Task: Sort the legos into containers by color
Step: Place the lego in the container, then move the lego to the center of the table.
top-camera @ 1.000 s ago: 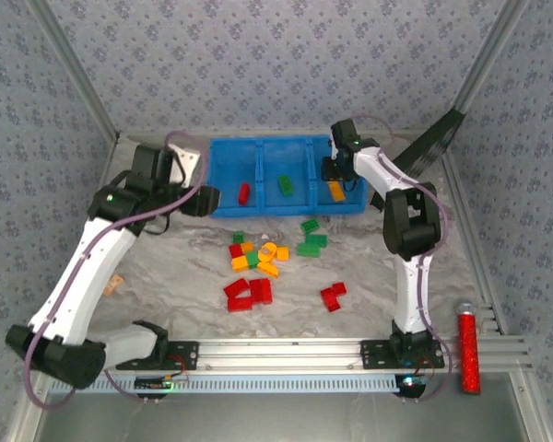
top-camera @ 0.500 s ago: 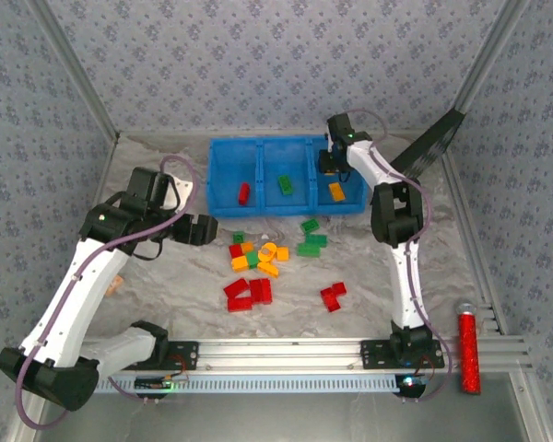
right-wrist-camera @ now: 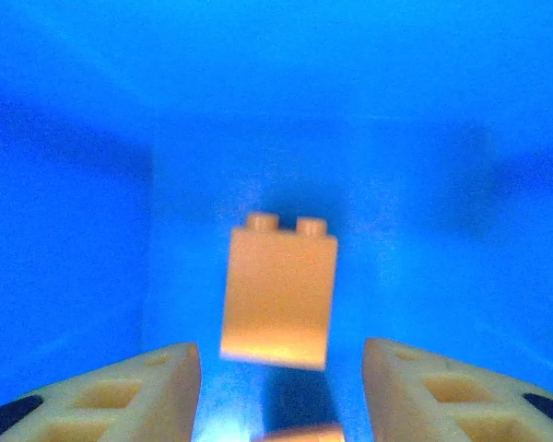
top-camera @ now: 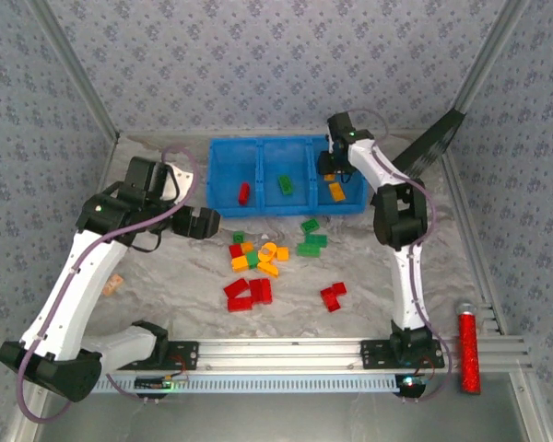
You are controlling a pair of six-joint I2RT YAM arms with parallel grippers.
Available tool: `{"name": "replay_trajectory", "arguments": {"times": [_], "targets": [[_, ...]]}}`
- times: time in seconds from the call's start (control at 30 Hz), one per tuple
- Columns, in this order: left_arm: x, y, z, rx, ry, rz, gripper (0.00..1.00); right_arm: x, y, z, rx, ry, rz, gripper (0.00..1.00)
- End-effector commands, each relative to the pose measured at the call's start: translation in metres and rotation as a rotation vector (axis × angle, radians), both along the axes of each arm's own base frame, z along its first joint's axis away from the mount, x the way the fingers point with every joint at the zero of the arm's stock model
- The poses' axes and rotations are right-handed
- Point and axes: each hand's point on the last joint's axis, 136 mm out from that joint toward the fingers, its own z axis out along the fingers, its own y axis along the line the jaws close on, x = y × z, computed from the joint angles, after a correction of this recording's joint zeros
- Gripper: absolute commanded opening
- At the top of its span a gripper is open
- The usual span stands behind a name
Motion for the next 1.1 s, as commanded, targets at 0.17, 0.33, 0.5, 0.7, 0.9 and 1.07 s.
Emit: {"name": "replay_trajectory", "arguments": {"times": [0.17,0.33,0.5,0.7,0.9,1.07], "targets": [[0.001,0.006,0.017,0.042,-0.101,-0.039,0.99,-0.073,0.017,0.094,0.036,-0.101,0.008,0.56],[0.006,0.010,0.023,0.057,-0.166,-0.030,0.99,-0.136,0.055,0.093,0.086,-0.096,0.068,0.77],[0.004,0.010,0.025,0.038,-0.198,-0.028,0.99,-0.201,0.097,0.065,0.136,-0.004,0.124,0.82],[0.001,0.013,0.024,0.038,-0.209,-0.021,0.99,-0.257,0.143,0.019,0.111,0.136,0.238,0.80],[-0.001,0.022,0.027,0.062,-0.237,0.016,0.99,-0.278,0.160,-0.020,0.005,0.215,0.313,0.72],[-0.005,0.025,0.029,0.064,-0.243,0.020,0.99,-0.282,0.162,-0.040,-0.045,0.250,0.333,0.69]]}}
